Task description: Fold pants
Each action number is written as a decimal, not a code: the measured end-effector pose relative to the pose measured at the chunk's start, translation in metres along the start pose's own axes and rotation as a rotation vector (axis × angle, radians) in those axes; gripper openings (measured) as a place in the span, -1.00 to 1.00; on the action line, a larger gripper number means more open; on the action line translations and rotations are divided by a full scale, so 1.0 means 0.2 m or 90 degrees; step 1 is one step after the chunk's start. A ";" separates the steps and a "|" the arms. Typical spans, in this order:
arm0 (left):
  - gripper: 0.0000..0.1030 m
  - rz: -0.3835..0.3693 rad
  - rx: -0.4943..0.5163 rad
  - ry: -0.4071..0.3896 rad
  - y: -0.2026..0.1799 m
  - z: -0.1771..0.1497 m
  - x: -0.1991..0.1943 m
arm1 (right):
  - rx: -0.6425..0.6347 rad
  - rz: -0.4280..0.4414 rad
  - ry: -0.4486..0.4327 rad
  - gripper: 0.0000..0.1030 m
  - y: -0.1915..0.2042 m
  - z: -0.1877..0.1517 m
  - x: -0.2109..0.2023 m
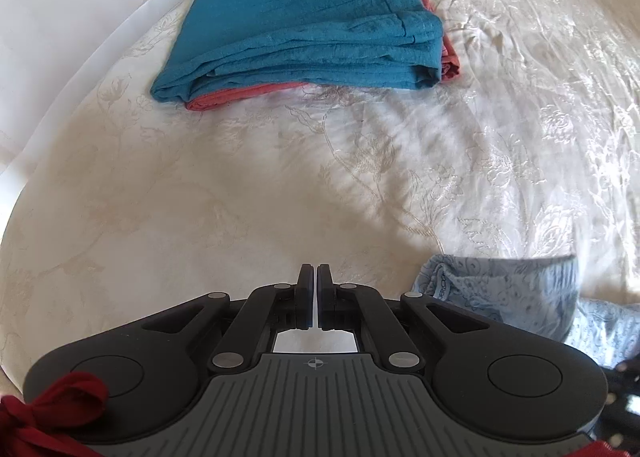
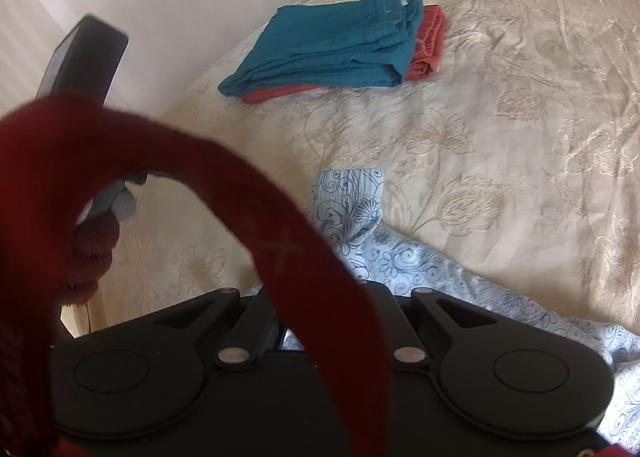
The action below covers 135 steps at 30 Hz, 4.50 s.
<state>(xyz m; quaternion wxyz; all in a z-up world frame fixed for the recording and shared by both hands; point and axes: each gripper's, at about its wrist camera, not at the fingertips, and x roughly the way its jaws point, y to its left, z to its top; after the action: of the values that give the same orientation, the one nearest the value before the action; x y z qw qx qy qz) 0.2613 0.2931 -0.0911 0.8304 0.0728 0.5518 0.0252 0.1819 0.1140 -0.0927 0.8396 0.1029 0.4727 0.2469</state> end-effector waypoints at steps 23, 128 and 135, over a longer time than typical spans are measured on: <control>-0.95 -0.078 0.118 0.049 -0.31 -0.20 0.06 | -0.096 -0.168 0.077 -0.49 0.14 -0.41 -0.08; -0.95 -0.027 -0.027 0.038 -0.46 -0.11 0.12 | 0.020 -0.223 -0.013 -0.65 -0.82 0.04 -0.17; -0.95 -0.057 -0.018 0.030 -0.47 -0.22 -0.01 | 0.045 -0.232 -0.037 -0.59 -0.77 -0.12 -0.43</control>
<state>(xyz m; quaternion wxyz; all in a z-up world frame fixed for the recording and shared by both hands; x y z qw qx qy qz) 0.2159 0.2032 -0.1202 0.8184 0.0358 0.5735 -0.0022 0.1729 -0.0640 -0.1051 0.8796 0.0521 0.4675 0.0710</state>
